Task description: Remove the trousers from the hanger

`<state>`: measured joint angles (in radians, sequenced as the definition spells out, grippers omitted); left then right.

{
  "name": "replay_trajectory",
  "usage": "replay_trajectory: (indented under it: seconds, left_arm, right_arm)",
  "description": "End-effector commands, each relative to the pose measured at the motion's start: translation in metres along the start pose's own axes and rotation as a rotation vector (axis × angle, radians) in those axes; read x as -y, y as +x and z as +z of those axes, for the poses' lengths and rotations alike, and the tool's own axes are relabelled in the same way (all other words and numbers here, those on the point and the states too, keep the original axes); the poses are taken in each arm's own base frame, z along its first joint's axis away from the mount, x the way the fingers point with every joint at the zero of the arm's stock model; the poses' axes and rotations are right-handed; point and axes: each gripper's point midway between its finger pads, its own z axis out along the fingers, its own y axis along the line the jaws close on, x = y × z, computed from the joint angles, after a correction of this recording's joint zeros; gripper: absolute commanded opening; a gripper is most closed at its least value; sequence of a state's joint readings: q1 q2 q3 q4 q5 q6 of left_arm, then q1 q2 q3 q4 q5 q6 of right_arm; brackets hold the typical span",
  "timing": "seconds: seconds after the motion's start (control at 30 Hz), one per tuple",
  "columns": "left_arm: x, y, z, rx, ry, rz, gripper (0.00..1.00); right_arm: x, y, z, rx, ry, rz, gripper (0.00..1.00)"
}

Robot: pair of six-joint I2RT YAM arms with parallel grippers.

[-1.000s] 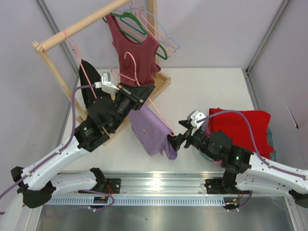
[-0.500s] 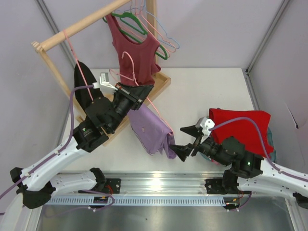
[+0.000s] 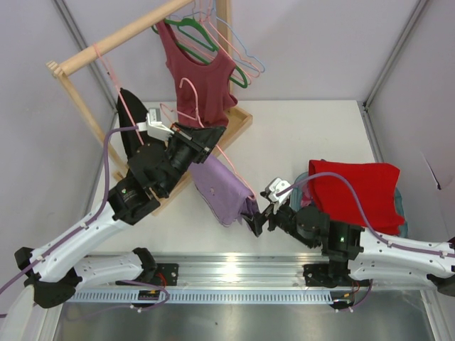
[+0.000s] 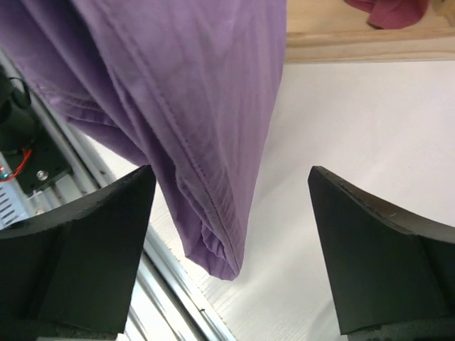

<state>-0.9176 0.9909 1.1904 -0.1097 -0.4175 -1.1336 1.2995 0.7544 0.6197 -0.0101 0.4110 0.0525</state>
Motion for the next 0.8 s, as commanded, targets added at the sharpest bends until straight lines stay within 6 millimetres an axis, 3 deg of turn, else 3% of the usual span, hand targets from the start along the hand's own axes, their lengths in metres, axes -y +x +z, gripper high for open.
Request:
replay_trajectory:
  seconds: [0.0,0.6,0.77]
  left_arm:
    - [0.053,-0.04,-0.018,0.097,0.148,-0.053,0.0]
    - [0.055,-0.029,-0.017,0.05,0.17,-0.066,0.0]
    - [0.052,-0.023,-0.014,0.029,0.162,-0.081,0.0]
  right_arm:
    - [0.012,-0.01,0.001,0.063,0.074,0.016,0.91]
    - [0.027,-0.006,0.007,0.086,0.159,-0.024,0.76]
    - [0.024,-0.023,0.016,0.17,0.163,-0.027,0.76]
